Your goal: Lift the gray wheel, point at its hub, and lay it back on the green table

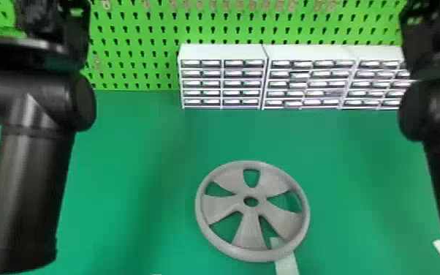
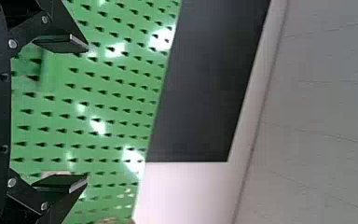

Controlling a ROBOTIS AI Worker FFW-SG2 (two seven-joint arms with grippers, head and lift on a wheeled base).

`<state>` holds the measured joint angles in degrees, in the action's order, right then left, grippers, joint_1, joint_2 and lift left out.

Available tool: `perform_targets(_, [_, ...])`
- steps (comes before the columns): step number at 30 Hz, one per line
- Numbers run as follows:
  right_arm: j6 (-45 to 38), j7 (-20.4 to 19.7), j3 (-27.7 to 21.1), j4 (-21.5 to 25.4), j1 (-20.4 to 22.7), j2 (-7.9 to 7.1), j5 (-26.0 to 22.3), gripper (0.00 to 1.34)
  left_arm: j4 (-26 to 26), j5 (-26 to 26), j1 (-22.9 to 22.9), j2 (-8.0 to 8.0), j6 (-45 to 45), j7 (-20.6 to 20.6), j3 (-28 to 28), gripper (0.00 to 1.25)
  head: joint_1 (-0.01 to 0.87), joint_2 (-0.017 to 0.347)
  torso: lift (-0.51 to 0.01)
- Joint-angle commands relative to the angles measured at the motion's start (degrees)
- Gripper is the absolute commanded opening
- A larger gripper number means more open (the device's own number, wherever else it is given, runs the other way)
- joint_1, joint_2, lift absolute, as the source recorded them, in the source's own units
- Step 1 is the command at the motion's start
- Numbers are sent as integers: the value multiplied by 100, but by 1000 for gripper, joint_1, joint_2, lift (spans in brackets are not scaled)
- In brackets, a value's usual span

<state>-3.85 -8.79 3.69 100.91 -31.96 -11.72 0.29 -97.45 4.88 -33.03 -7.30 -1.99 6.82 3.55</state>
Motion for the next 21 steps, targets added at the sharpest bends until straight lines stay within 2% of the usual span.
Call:
perform_targets(1, [-98, 0, -53, -54, 349, 117, -3, 1046, 60, -40, 297, 1, 120, 4, -12, 1250, 692, 48, -93])
perform_targets(11, [-195, 0, -70, -168, 1078, 249, -64, 1046, 130, 163, 1088, 1, 287, 4, -188, 1250, 692, 48, -93])
perform_targets(15, [-195, 9, 9, -177, 1298, 241, -117, 1037, 148, 189, 1387, 10, 287, 4, -232, 1250, 692, 48, -93])
perform_targets(17, [-160, 9, 44, -177, 1447, 188, -117, 1023, 157, 171, 1545, 54, 287, 4, -250, 1250, 692, 48, -93])
perform_targets(21, [-63, 9, -9, -168, 1720, 223, -152, 1009, 174, 101, 1817, 203, 278, -5, -337, 1250, 692, 48, -93])
